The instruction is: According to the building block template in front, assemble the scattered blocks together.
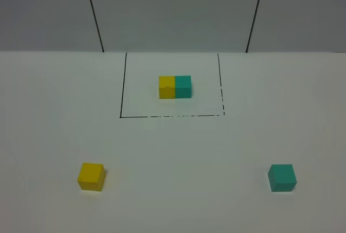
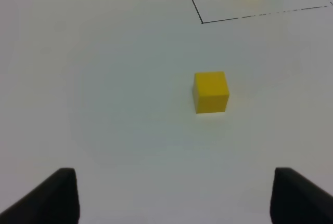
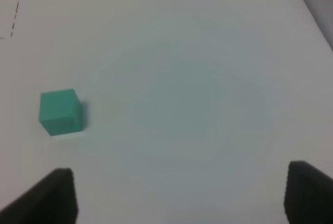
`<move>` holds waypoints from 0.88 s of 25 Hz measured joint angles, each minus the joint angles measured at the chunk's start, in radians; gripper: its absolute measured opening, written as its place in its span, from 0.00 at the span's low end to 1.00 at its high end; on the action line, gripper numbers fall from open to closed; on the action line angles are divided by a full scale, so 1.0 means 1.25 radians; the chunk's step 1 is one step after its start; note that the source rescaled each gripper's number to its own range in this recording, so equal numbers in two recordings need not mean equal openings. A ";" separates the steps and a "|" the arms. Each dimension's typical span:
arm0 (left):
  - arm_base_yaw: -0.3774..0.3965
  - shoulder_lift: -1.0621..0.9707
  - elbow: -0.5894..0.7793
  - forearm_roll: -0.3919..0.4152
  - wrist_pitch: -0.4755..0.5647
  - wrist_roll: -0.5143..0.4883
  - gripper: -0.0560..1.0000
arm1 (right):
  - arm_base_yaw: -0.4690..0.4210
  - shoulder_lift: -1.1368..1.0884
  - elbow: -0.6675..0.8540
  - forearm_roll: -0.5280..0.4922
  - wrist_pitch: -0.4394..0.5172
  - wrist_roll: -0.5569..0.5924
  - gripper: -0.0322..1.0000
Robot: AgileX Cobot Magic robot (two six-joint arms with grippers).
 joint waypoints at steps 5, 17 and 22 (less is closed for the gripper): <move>0.000 0.000 0.000 0.000 0.000 0.000 0.67 | 0.000 0.000 0.000 0.000 0.000 0.000 0.64; 0.000 0.000 0.000 0.000 0.000 0.000 0.67 | 0.000 0.000 0.000 0.000 0.000 0.000 0.64; 0.000 0.000 0.000 0.000 0.000 0.000 0.67 | 0.000 0.000 0.000 0.000 0.000 0.000 0.64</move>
